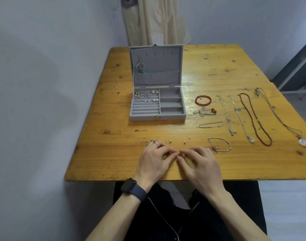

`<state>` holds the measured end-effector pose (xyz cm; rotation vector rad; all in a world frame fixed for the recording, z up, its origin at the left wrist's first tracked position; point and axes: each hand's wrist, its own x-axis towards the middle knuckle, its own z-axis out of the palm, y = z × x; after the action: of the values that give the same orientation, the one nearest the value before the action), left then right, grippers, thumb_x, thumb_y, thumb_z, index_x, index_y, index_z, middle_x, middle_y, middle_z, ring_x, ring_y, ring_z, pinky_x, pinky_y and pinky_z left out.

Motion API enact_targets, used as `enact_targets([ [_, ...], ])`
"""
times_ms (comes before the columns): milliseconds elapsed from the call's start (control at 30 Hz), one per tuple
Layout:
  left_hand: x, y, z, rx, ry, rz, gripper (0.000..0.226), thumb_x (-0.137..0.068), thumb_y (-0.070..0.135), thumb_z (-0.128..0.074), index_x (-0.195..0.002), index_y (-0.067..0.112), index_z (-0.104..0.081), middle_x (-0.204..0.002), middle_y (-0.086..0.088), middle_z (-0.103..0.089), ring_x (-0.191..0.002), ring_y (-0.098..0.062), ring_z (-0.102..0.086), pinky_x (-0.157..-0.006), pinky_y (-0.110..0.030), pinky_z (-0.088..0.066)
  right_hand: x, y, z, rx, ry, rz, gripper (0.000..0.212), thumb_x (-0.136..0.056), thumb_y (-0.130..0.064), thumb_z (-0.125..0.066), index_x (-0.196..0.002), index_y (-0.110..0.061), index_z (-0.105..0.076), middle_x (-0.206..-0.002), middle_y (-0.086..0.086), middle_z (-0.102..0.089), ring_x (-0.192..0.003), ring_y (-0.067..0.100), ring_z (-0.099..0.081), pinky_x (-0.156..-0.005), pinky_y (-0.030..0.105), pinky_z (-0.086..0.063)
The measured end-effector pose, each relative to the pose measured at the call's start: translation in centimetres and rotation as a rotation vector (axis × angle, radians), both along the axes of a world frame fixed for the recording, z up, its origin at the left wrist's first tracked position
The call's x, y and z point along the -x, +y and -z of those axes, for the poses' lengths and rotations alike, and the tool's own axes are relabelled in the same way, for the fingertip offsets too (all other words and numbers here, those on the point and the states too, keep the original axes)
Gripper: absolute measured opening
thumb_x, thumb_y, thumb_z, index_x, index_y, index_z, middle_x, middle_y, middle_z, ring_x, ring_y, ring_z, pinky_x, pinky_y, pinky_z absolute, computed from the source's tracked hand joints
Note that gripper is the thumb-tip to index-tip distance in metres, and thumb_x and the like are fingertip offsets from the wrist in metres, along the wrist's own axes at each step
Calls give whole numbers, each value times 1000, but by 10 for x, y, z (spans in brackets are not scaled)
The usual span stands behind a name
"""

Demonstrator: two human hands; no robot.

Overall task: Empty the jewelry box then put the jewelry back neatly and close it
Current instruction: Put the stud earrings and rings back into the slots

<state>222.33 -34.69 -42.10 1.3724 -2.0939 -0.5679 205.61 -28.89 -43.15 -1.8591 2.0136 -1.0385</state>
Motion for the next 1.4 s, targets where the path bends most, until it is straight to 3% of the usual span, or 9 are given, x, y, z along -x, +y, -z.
enact_targets([
  [200, -5, -4, -1, -107, 75, -25, 9, -86, 36, -74, -91, 30, -78, -92, 15, -62, -82, -2, -56, -73, -15, -47, -3, -6, 1, 25, 14, -19, 11, -86, -34, -75, -93, -26, -78, -89, -4, -64, -80, 19, -56, -66, 44, -52],
  [333, -6, -3, -6, -136, 91, -11, 10, -88, 36, -72, -92, 29, -77, -90, 17, -68, -83, 0, -58, -74, -16, -46, 0, -6, 4, 15, -11, -42, 9, -88, -26, -75, -95, -22, -76, -91, -2, -64, -81, 20, -59, -69, 45, -53],
  [433, -10, -6, -17, -247, 204, -33, 10, -88, 37, -73, -91, 28, -77, -84, 17, -72, -79, 3, -62, -70, -12, -46, 4, -8, -2, 23, -130, -38, 9, -90, -23, -72, -99, -22, -76, -92, -4, -64, -74, 12, -60, -68, 36, -53],
  [533, -21, -17, -33, -307, 275, -33, 14, -85, 41, -76, -89, 28, -77, -80, 15, -74, -77, 1, -66, -70, -22, -53, 4, -17, -14, 54, -217, -49, 9, -93, -21, -69, -100, -21, -75, -92, -9, -69, -77, 5, -61, -70, 25, -50],
  [767, -52, -84, -74, -207, 339, -64, 11, -88, 34, -74, -90, 24, -78, -83, 14, -76, -85, -2, -70, -80, -27, -58, 0, -76, -54, 86, -298, -164, 15, -95, -19, -66, -108, -20, -73, -96, -15, -71, -89, 2, -67, -76, 16, -52],
  [1067, -40, -165, -63, -152, 38, -48, 14, -93, 35, -67, -96, 24, -75, -90, 13, -67, -84, -4, -60, -73, -21, -48, -8, -172, -60, -30, -213, -204, 7, -94, -23, -67, -98, -23, -72, -84, -21, -65, -86, -10, -60, -70, 5, -45],
  [1233, -28, -182, -51, -176, -88, -31, 14, -93, 38, -66, -94, 27, -75, -96, 6, -58, -91, -13, -57, -81, -34, -50, -15, -200, -48, -120, -127, -198, 10, -93, -32, -68, -98, -29, -75, -92, -11, -62, -82, 6, -57, -71, 18, -46],
  [1333, -24, -187, -48, -170, -144, -29, 17, -93, 40, -64, -92, 28, -76, -91, 8, -57, -90, -13, -56, -80, -33, -48, -18, -209, -41, -165, -57, -193, 14, -94, -39, -65, -99, -31, -75, -92, -12, -60, -85, 14, -57, -78, 35, -51],
  [1400, -23, -190, -47, -171, -162, -25, 18, -94, 40, -63, -94, 27, -76, -89, 8, -57, -88, -13, -56, -76, -32, -46, -19, -213, -39, -204, -40, -190, 16, -94, -40, -63, -100, -31, -75, -94, -11, -61, -90, 16, -57, -83, 39, -50],
])
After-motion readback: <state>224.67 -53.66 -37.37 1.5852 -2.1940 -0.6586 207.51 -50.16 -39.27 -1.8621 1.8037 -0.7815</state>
